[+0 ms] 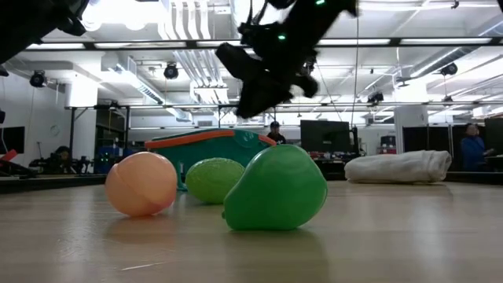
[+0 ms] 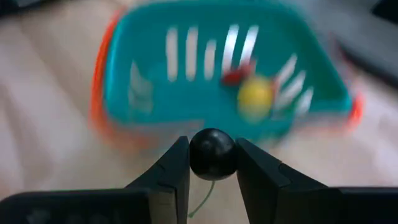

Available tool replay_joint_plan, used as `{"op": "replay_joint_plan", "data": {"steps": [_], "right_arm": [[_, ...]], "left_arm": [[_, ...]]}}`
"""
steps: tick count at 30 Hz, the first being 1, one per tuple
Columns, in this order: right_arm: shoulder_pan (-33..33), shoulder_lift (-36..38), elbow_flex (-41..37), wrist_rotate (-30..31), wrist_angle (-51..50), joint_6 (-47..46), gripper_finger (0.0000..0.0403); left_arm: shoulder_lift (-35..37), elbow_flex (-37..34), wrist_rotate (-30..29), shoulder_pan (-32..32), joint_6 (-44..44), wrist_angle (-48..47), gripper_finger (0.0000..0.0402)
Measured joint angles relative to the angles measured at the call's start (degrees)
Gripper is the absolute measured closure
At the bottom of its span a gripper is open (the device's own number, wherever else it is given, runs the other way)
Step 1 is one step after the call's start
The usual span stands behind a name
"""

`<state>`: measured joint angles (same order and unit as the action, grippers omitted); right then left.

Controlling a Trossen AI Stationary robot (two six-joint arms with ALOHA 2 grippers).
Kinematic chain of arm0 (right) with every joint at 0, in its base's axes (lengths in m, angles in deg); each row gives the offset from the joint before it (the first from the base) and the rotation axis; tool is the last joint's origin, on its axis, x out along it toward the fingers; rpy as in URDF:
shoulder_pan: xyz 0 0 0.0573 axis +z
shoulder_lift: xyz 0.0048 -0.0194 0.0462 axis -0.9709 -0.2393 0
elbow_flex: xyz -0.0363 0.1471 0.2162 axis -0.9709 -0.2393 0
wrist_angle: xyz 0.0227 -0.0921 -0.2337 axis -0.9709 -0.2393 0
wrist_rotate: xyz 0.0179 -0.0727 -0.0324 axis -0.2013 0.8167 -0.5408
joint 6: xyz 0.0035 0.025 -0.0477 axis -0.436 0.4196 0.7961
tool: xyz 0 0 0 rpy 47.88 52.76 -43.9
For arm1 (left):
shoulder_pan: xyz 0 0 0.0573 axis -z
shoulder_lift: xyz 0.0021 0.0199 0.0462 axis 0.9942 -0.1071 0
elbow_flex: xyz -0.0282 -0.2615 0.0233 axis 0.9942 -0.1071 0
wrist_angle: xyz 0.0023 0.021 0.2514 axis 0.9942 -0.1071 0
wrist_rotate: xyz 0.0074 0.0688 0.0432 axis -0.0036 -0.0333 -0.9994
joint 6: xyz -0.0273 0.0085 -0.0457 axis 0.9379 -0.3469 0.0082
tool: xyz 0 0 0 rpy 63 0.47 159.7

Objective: Pick and placing Produce into tupperware
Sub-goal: Put the black cherry into the blue bin

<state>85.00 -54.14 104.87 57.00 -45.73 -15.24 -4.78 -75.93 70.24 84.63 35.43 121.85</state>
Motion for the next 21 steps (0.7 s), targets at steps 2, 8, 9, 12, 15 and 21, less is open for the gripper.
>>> {"op": "replay_joint_plan", "data": {"steps": [2, 8, 9, 12, 15, 21], "right_arm": [[-4.1, 1.0, 0.1, -2.4, 5.0, 6.1, 0.0308], [-14.4, 0.1, 0.2, -20.2, 11.9, 11.7, 0.0308], [-15.7, -0.9, 0.2, -21.9, 11.9, 11.7, 0.0308], [-18.5, -3.3, -0.1, -23.0, 10.9, 12.3, 0.0301], [-19.1, -3.1, 0.1, -23.5, 12.1, 14.1, 0.0264], [-17.6, 0.8, 0.2, -23.9, 14.2, 17.3, 0.0158]], "left_arm": [[0.0, 0.0, 0.5, 0.0, 0.0, 0.3, 0.0402], [0.2, 0.0, 1.0, 0.0, 0.0, 0.4, 0.0402], [0.2, 0.0, 1.1, 0.0, 0.0, 0.3, 0.0402], [0.2, 0.0, 1.1, 0.0, 0.0, 0.3, 0.0402], [0.3, 0.0, 1.1, 0.0, 0.0, 0.3, 0.0402], [0.3, 0.0, 1.5, 0.0, 0.0, 0.2, 0.0402]]}}
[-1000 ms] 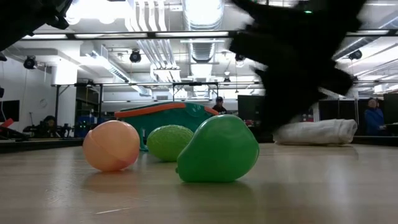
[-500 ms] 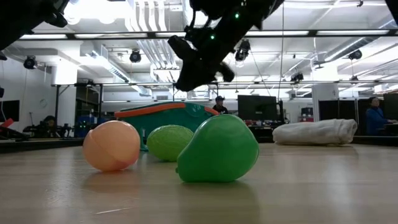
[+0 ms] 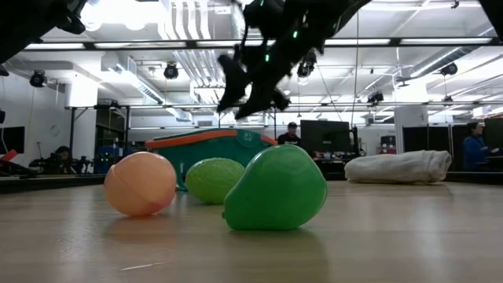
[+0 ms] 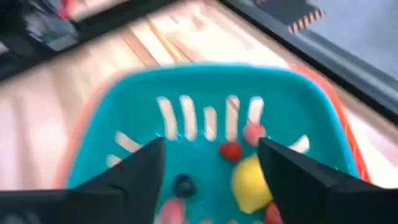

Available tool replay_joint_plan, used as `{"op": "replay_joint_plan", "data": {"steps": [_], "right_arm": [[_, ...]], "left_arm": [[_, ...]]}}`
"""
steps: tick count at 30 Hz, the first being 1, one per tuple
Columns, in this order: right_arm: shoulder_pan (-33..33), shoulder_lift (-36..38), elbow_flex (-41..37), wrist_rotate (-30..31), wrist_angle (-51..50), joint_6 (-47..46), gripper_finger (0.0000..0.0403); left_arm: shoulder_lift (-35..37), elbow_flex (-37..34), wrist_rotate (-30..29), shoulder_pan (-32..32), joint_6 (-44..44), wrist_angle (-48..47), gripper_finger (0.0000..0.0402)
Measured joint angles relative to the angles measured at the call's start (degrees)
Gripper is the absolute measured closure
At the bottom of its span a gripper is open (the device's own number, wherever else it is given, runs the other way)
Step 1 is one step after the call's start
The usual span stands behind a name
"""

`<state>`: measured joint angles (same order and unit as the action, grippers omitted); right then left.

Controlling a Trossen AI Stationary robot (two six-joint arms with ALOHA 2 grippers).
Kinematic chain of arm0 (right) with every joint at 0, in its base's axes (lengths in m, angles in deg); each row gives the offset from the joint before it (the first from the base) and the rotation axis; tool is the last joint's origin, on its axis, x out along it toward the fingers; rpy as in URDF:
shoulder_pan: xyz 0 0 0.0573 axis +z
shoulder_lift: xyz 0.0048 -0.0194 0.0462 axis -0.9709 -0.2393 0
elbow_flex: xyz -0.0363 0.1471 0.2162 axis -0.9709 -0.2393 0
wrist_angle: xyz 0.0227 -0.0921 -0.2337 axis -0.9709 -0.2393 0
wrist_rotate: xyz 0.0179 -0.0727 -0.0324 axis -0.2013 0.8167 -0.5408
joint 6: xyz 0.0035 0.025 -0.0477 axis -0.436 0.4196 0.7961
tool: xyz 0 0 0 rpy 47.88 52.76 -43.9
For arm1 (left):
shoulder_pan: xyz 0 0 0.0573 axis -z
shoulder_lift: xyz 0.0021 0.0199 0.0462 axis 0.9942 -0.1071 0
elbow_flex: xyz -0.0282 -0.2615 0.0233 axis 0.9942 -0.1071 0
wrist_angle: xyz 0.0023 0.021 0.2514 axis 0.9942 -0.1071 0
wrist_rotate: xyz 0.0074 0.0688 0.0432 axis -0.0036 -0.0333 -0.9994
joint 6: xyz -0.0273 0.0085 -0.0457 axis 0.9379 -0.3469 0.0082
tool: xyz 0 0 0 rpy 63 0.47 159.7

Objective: Pick and placing Produce into tupperware
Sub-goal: Put the black cherry into the blue bin, then put the green melon into the blue bin

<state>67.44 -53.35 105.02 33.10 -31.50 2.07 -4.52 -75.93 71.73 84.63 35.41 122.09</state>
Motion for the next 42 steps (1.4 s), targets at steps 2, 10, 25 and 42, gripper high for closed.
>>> {"op": "replay_joint_plan", "data": {"steps": [2, 10, 25, 42], "right_arm": [[0.7, 2.3, 0.5, -3.5, -1.6, 0.1, 0.0130], [16.0, 6.3, 0.5, -19.2, -12.1, 8.2, 0.0105], [22.7, -1.4, 5.0, -13.0, -15.8, 23.1, 0.0088], [20.7, -13.6, 14.3, -16.2, -24.0, 32.9, 0.0065]], "left_arm": [[0.0, 0.0, 0.0, 0.0, 0.0, 0.0, 0.0402], [0.0, 0.0, 0.1, 0.0, 0.0, 0.0, 0.0402], [-0.1, 0.0, 0.9, 0.0, 0.0, 0.0, 0.0402], [-0.1, 0.0, 1.0, 0.0, -0.1, -0.1, 0.0402]]}}
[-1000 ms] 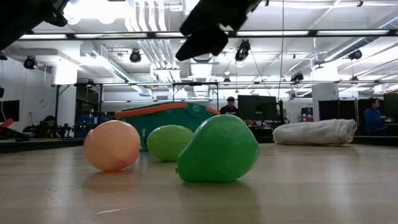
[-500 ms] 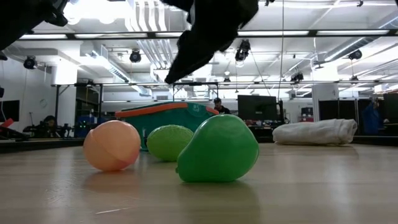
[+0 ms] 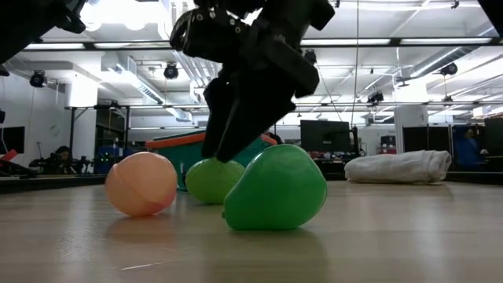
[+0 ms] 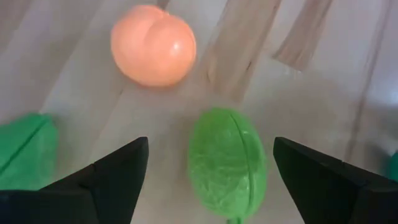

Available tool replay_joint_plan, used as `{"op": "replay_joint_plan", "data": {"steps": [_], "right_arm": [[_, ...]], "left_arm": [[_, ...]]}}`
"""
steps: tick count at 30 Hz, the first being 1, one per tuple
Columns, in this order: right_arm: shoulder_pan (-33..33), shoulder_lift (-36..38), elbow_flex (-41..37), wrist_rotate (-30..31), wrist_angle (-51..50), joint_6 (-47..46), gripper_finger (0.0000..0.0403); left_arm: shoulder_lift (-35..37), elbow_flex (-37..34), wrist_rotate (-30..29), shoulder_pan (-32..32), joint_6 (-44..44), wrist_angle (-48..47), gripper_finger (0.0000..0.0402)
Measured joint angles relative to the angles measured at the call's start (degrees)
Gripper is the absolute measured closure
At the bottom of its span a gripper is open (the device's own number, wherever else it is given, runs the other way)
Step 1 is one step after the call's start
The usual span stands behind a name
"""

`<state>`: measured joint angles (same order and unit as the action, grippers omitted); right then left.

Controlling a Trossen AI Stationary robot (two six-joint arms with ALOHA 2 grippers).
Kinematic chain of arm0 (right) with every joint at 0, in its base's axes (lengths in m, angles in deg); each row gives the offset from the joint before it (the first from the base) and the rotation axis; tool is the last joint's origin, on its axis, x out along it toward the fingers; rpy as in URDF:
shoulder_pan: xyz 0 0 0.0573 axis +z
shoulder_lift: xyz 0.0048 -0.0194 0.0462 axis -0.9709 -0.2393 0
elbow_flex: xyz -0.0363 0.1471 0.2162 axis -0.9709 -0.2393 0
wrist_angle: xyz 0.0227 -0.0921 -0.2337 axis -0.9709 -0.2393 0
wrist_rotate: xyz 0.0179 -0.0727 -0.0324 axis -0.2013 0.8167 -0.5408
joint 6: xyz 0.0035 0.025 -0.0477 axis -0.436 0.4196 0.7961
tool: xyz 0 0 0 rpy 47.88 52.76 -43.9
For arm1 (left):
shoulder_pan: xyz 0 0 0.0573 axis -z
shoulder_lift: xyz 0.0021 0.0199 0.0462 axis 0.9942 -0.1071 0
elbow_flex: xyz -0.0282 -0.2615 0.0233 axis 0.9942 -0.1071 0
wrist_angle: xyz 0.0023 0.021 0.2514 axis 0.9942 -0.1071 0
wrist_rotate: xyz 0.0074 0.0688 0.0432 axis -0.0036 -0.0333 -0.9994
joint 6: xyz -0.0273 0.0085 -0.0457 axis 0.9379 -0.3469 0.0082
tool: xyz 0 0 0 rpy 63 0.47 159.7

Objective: Pick and placing Produce into tupperware
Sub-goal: Put the green melon into the blue bin

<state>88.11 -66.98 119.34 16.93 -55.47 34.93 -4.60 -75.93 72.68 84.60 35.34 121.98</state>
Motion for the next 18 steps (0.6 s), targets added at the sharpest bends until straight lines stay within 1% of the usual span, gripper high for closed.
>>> {"op": "replay_joint_plan", "data": {"steps": [6, 11, 18], "right_arm": [[-1.1, -2.6, 0.0, -0.7, -0.2, 1.4, 0.0067], [-2.5, -2.9, 0.0, -1.5, -0.3, 1.7, 0.0076], [-3.8, -3.0, -0.4, -1.6, -3.4, 1.4, 0.0077]], "left_arm": [[0.0, 0.0, 0.1, 0.0, 0.0, 0.0, 0.0402], [0.0, 0.0, 0.1, 0.0, 0.0, 0.0, 0.0402], [0.0, 0.0, 0.0, 0.0, 0.0, 0.0, 0.0402]]}}
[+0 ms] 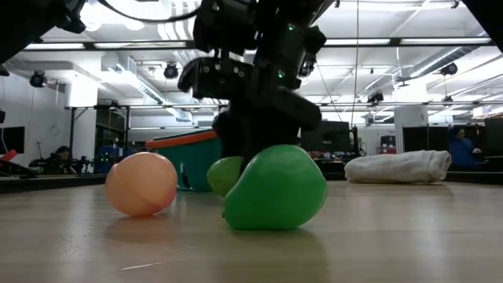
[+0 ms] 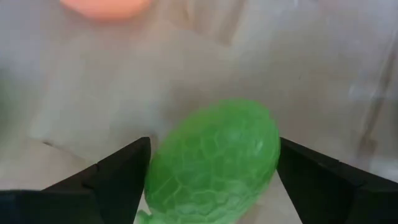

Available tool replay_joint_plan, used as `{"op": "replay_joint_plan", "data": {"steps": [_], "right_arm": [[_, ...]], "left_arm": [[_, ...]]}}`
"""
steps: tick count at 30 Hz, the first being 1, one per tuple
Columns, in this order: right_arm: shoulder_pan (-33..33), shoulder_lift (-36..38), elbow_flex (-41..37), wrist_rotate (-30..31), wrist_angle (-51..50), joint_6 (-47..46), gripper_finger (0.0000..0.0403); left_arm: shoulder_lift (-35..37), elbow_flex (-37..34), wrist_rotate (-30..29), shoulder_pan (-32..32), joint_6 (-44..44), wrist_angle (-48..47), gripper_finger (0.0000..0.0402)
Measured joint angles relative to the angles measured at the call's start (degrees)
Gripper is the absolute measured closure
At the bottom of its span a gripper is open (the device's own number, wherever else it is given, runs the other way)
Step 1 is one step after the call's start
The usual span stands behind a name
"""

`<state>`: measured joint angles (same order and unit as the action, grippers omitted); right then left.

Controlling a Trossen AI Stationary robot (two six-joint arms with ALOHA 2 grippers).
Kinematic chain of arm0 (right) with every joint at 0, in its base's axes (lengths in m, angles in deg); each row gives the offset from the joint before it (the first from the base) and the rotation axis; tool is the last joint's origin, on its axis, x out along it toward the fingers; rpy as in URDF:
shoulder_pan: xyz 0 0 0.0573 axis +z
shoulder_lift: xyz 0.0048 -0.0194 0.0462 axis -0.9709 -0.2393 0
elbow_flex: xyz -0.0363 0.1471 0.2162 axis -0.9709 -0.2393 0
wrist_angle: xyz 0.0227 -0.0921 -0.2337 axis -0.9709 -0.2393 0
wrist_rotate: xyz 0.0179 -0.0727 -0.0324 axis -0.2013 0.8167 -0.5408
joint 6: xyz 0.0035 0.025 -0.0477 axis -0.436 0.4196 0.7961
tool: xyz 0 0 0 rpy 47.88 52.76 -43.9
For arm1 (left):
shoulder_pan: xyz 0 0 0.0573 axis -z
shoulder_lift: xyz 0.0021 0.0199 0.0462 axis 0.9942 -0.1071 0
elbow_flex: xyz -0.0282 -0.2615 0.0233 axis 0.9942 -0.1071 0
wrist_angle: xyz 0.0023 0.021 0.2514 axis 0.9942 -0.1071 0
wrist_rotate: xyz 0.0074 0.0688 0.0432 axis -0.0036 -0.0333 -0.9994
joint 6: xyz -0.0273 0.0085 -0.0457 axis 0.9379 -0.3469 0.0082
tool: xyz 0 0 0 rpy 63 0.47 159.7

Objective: Pick and placing Produce into tupperware
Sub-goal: Put the green melon into the blue bin

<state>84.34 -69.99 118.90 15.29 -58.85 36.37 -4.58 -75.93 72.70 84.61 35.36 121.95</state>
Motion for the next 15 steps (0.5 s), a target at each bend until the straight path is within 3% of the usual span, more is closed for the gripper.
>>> {"op": "replay_joint_plan", "data": {"steps": [6, 12, 15], "right_arm": [[-0.4, 0.0, -0.2, 0.1, 0.5, -1.2, 0.0089], [-0.7, 0.0, -0.4, 0.1, 0.4, -1.7, 0.0156], [-0.7, 0.0, -0.4, 0.2, 0.4, -1.7, 0.0170]], "left_arm": [[0.0, 0.0, 0.0, 0.0, 0.0, 0.0, 0.0402], [0.0, 0.0, -0.1, 0.0, 0.0, 0.0, 0.0402], [0.0, 0.0, -0.1, 0.0, 0.0, 0.0, 0.0402]]}}
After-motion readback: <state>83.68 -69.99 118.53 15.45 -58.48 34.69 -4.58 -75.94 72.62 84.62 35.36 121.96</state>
